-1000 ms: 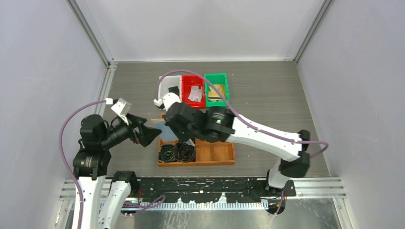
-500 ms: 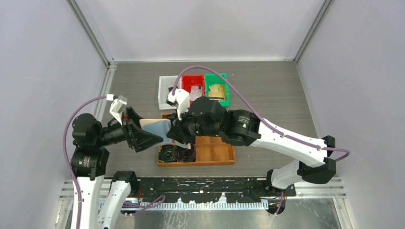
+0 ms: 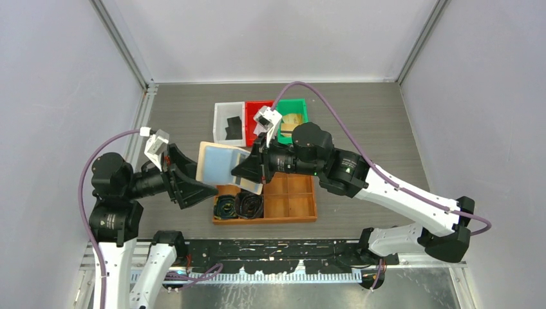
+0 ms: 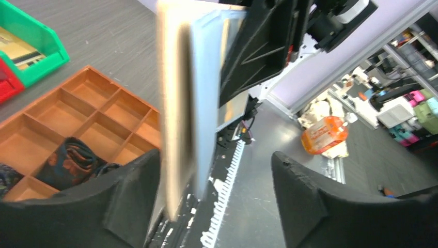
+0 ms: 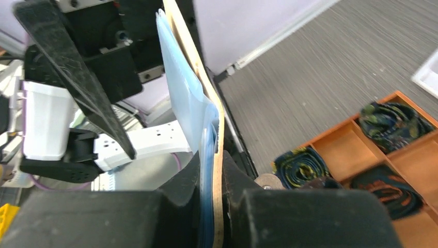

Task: Take the credit cards out of the card holder
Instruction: Remove the credit card from the card holder.

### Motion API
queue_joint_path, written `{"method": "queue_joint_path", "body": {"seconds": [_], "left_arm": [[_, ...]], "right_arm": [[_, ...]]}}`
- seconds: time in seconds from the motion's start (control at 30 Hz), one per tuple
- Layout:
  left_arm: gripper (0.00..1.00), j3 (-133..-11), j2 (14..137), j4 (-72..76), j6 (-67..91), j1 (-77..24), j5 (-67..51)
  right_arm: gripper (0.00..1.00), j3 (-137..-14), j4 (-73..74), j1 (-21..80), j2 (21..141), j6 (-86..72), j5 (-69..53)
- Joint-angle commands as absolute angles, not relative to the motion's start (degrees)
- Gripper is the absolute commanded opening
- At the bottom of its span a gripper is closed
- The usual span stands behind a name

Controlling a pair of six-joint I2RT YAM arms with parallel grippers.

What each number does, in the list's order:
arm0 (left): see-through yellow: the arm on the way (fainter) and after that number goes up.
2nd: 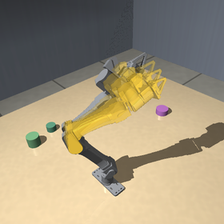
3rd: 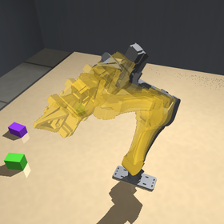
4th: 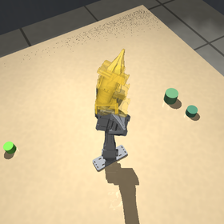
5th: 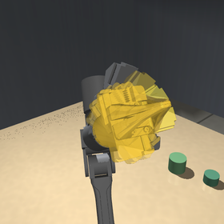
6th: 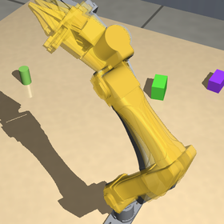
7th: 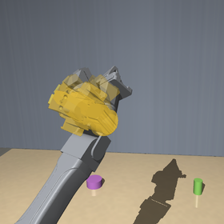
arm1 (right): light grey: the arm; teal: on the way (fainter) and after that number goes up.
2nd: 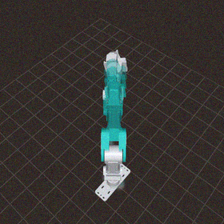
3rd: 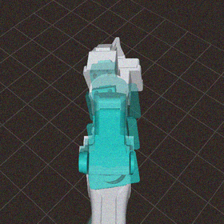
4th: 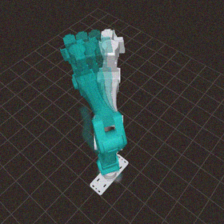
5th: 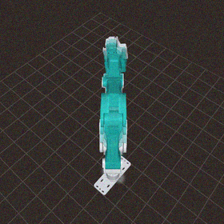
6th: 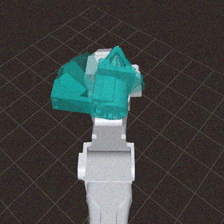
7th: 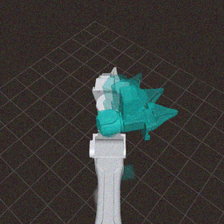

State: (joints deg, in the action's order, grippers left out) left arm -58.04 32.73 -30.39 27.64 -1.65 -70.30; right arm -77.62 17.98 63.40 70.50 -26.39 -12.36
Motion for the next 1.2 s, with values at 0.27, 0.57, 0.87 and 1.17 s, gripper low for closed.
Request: {"method": "queue_joint_path", "body": {"seconds": [0.27, 0.57, 0.87, 1.17], "left_arm": [[0.74, -57.72, 32.25, -27.08, 29.14, -1.67, -65.83], [0.13, -57.85, 33.28, -25.58, 29.66, -1.67, -64.22], [0.0, -60.06, 33.99, -25.53, 30.58, -1.62, -64.64], [0.0, -61.21, 34.56, -24.43, 32.74, -1.66, -65.23]], "right_arm": [[0.01, -78.57, 7.09, 63.72, 70.72, -29.62, -20.73], [0.28, -74.71, 2.47, 63.18, 69.6, -30.43, -24.23], [0.43, -60.25, -17.12, 52.83, 61.98, -42.02, -36.22], [0.36, -55.17, -20.39, 49.53, 58.91, -43.99, -40.29]]}}
